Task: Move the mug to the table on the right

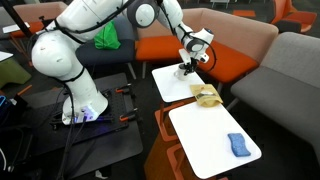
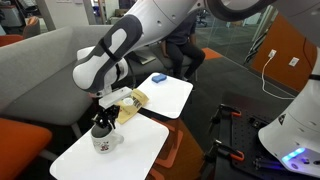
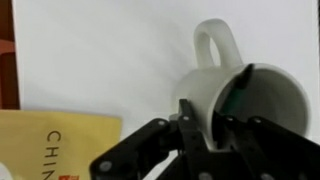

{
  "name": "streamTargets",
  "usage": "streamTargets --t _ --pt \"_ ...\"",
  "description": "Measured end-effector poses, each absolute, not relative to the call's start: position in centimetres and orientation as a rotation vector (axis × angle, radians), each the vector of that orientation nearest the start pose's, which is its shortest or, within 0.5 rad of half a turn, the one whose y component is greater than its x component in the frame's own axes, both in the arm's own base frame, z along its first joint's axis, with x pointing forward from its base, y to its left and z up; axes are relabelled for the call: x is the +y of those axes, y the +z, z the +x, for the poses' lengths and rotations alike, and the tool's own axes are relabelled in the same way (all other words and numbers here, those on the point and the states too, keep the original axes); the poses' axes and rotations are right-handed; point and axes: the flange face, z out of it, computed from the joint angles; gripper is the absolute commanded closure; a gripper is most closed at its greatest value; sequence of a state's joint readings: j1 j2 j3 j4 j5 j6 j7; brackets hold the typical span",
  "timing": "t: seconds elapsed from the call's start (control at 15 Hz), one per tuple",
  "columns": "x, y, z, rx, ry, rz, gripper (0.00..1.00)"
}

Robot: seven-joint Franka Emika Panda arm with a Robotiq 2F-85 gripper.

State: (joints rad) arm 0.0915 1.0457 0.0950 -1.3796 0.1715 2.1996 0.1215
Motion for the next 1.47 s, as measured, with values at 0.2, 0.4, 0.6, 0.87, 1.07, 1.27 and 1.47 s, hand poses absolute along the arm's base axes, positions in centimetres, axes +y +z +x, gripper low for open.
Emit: streamTargets --t 0.2,0.4,0.6,0.87,1.07,1.27,1.47 --pt "12.0 6.4 68.3 0.136 0.376 -2.943 0.97" --pt "11.5 6.7 68.6 0.143 0.365 -2.950 0.97" --pt "10.5 7.9 69.4 0.159 0.322 -2.966 0.97" --pt "7.7 11.3 70.3 0.231 0.230 -3.000 0.97" --pt "3.6 13.8 69.6 0.405 0.187 -3.020 0.97" --pt "-2.0 15.1 67.1 0.600 0.200 -2.994 0.97" --pt "-6.7 15.2 63.4 0.781 0.212 -2.913 0.97"
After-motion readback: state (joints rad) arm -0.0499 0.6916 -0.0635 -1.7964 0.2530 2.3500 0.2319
